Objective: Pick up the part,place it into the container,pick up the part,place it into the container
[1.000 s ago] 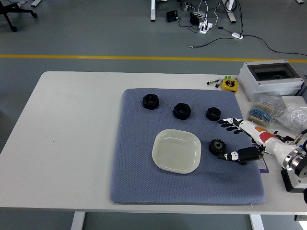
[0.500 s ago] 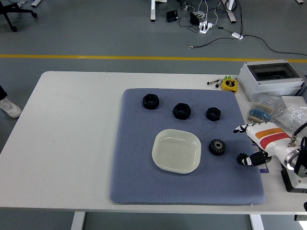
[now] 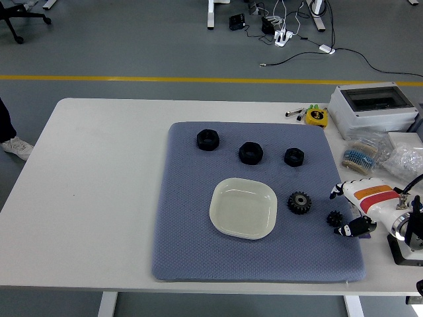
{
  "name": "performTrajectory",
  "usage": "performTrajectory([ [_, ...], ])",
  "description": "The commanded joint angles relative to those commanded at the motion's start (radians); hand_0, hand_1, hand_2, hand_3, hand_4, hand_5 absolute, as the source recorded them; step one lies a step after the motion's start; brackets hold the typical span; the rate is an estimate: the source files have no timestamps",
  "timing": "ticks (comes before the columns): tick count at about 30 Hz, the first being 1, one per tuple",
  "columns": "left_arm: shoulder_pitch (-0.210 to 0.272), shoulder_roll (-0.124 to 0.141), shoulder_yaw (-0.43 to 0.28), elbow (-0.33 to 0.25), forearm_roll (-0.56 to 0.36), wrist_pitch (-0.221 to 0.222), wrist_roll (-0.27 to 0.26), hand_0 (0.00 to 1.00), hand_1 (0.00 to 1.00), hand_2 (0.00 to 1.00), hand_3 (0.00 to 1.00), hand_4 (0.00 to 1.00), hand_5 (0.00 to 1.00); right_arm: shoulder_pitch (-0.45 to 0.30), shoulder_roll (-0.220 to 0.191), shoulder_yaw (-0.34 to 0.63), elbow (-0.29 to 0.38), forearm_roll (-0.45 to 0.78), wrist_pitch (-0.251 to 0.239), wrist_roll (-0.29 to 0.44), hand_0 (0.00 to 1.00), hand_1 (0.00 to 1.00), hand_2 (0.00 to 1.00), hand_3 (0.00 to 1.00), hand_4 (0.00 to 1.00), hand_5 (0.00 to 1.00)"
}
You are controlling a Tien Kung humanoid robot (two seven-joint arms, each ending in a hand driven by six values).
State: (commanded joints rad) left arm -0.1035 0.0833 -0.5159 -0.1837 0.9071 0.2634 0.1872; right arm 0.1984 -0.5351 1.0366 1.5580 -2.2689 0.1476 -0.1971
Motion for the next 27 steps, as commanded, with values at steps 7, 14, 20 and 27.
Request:
performTrajectory([
  [7,-0.001,0.0,0.002,-0.001,-0.001,0.0,0.0,0.665,0.543,0.565,0.565,0.633,0.606,0.015,0.01,-0.001,-0.045,0.022,-0.014,0.006,0.399,0.542,0.617,0.587,0.998,0.293],
  [14,0.0,-0.001,0.0,-0.001,0.003,-0.001,0.001,0.666,0.544,0.565,0.565,0.634,0.608,0.017,0.016,-0.01,-0.064,0.041,-0.015,0.019,0.354,0.511,0.583,0.563,0.974,0.27],
  [20,-0.001,-0.001,-0.002,-0.002,0.008,-0.002,0.002,0.666,0.544,0.565,0.565,0.633,0.609,0.016,0.017,-0.014,-0.071,0.052,-0.023,0.027,0.329,0.492,0.556,0.547,0.93,0.253],
  [27,-0.001,-0.001,-0.003,-0.002,0.011,-0.003,0.003,0.665,0.545,0.565,0.564,0.632,0.609,0.018,0.02,-0.022,-0.083,0.094,-0.041,0.034,0.366,0.465,0.515,0.536,0.84,0.231],
])
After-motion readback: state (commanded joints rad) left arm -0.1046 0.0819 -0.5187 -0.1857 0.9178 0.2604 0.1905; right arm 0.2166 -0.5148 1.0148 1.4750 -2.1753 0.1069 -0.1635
